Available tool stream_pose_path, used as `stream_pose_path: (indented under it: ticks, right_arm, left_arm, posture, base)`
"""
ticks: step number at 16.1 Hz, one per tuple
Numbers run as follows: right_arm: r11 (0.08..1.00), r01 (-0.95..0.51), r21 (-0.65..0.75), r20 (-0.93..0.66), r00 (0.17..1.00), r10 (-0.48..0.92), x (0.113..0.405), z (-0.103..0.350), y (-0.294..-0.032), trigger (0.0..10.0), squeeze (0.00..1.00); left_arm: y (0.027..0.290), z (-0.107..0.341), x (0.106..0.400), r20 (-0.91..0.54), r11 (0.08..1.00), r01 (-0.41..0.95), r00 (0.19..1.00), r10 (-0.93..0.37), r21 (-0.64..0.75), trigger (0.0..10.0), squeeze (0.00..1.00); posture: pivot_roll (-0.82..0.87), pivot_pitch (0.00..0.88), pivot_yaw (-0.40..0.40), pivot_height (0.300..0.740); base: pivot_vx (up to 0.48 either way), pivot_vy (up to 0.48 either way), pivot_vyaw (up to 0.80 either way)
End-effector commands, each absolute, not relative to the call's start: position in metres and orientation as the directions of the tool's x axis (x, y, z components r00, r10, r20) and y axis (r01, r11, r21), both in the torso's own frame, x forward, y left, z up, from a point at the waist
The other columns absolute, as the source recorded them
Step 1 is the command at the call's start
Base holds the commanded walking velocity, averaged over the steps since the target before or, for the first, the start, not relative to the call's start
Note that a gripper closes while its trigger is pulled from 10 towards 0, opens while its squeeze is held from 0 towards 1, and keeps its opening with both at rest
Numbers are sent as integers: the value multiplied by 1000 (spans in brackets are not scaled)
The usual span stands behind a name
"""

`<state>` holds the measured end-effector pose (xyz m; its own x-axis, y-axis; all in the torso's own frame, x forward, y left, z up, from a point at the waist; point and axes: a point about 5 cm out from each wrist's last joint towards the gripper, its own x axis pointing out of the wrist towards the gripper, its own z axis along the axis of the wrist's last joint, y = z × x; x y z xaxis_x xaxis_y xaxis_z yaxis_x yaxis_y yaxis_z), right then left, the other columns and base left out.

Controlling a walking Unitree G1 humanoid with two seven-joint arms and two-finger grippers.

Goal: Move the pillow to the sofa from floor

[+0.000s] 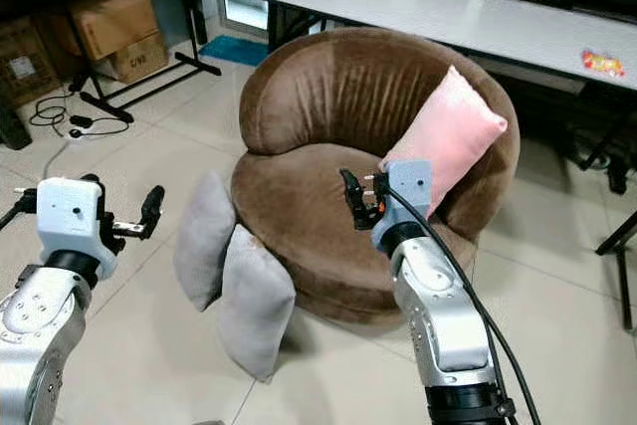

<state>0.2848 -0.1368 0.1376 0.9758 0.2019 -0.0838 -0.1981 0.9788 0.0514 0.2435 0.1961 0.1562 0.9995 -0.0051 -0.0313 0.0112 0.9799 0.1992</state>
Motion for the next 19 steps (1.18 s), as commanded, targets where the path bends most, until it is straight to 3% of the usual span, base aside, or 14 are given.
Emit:
stream_pose_path:
  ticks: [1,10,19]
  right_arm:
    - [976,-214,33,-86,973,216,287,139,-136,10000,1000]
    - [965,-258,44,-82,962,260,286,140,-127,10000,1000]
    - [968,-239,77,-84,966,245,283,137,-127,10000,1000]
  left_arm:
    - [193,160,247,0,980,20,1000,-20,196,10000,1000]
    - [196,160,246,1,982,14,1000,-15,190,10000,1000]
    - [195,159,245,-4,981,23,1000,-23,191,10000,1000]
  posture:
    - [10,0,-18,740]
    - [15,0,-18,740]
    - [16,0,-18,740]
  base:
    - [0,0,794]
    - [167,0,758]
    - [262,0,0]
